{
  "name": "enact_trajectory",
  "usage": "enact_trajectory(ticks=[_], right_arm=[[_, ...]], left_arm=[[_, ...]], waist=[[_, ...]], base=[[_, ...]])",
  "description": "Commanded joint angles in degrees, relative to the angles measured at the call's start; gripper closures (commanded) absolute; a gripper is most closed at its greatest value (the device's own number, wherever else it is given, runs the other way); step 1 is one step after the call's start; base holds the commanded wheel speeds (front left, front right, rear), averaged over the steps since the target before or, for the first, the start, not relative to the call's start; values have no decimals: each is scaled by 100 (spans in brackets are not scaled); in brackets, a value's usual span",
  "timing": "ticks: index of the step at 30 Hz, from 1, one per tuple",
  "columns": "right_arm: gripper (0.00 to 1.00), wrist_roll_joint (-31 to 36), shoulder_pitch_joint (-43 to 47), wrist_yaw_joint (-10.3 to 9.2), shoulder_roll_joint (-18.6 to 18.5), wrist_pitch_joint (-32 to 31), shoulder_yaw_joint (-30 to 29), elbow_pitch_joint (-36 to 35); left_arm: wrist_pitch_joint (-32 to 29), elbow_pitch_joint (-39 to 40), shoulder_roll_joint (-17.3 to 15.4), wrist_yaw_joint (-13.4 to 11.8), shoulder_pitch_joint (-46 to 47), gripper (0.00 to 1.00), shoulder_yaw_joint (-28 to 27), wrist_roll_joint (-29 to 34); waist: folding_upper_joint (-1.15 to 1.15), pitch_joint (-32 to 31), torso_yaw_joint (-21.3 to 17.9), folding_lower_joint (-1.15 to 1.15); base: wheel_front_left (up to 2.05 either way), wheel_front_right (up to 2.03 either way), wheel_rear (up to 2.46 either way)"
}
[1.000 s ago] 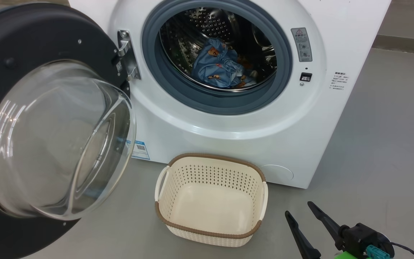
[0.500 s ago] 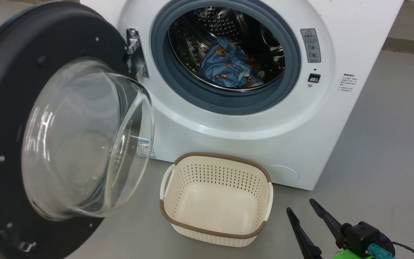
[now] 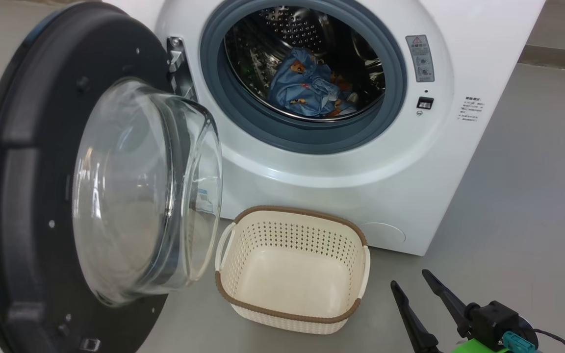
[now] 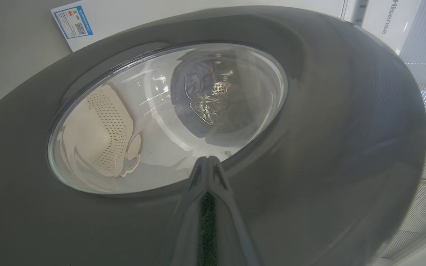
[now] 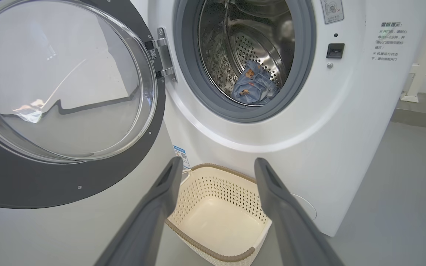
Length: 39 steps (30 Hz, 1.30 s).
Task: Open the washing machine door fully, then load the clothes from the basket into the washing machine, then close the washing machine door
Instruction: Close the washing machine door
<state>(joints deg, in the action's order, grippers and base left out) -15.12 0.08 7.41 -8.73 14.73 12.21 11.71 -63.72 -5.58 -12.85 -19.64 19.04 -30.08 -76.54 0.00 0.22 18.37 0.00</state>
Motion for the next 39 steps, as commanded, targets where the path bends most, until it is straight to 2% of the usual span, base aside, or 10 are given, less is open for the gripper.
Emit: enact_trajectory(ticks=[1,11,18,27,39], right_arm=[[0,-1,-85,8,-8,27,90,-163],[0,13,-32,8,4,27,26,-182],[0,15,-31,8,12,27,22,-185],[0,10,-78,8,15,27,61,-182],[0,-3,-125,8,19,27,83,-168]], left_arm=[[-164,347,-131,-71,-57,100,-52,-53],[-551,1266,273,-425,-429,100,95,-318],[-732,1769,593,-541,-650,100,393,-406],[-637,1826,845,-494,-579,100,832,-437],[-193,1531,987,-211,-313,100,1428,-835]], waist=[[0,-2,-45,0],[0,-4,-233,0],[0,26,-365,0],[0,94,-544,0],[0,191,-949,0]], base=[[0,0,0],[0,0,0],[0,0,0],[0,0,0],[0,0,0]])
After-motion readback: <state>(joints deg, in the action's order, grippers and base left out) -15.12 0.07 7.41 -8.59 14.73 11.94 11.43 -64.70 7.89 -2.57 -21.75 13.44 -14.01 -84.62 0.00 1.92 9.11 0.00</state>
